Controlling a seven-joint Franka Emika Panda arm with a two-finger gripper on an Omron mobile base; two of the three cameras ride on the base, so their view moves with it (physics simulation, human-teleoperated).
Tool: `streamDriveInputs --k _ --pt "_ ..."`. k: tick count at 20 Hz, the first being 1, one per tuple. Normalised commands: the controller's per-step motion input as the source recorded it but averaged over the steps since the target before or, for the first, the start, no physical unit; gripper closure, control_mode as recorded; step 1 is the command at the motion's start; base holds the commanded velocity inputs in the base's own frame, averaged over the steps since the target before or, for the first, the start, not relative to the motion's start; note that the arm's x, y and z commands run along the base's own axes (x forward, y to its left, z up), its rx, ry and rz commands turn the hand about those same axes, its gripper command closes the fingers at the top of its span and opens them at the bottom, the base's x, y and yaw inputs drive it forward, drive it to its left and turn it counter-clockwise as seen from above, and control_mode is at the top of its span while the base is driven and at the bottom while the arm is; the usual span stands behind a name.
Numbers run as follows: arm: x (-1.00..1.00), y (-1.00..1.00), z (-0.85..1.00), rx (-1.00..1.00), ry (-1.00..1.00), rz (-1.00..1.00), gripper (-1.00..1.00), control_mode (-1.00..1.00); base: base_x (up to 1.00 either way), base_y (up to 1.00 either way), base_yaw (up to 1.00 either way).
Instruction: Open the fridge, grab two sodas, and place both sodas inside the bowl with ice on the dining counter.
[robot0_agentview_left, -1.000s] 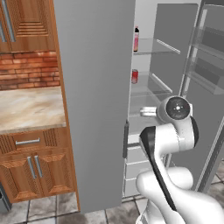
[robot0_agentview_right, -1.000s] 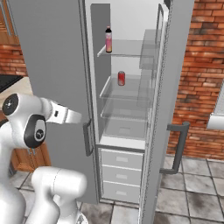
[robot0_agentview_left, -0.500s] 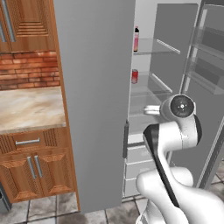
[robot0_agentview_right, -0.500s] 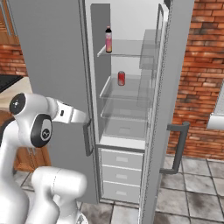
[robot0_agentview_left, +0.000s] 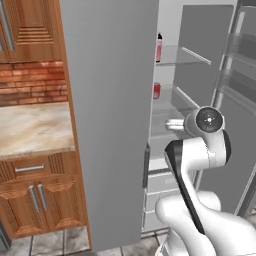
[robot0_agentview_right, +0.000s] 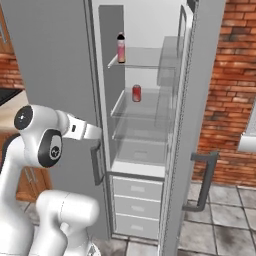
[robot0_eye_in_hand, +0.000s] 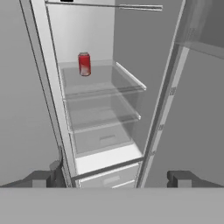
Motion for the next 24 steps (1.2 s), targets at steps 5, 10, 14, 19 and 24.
streamDriveInputs --k 5,10,14,19,24 --pt "0.00 0.00 0.00 0.00 0.00 0.00 -1.00 1.00 0.40 -0.07 -0.01" --pt "0.00 0.00 0.00 0.00 0.00 0.00 -1.00 1.00 0.37 -0.17 -0.05" --pt "0.00 0.00 0.00 0.00 0.00 0.00 -1.00 1.00 0.52 -0.19 -0.06" --pt "0.00 0.00 0.00 0.00 0.00 0.00 -1.00 1.00 0.52 -0.21 -0.06" --pt "0.00 0.00 0.00 0.00 0.00 0.00 -1.00 1.00 0.33 -0.20 -0.03"
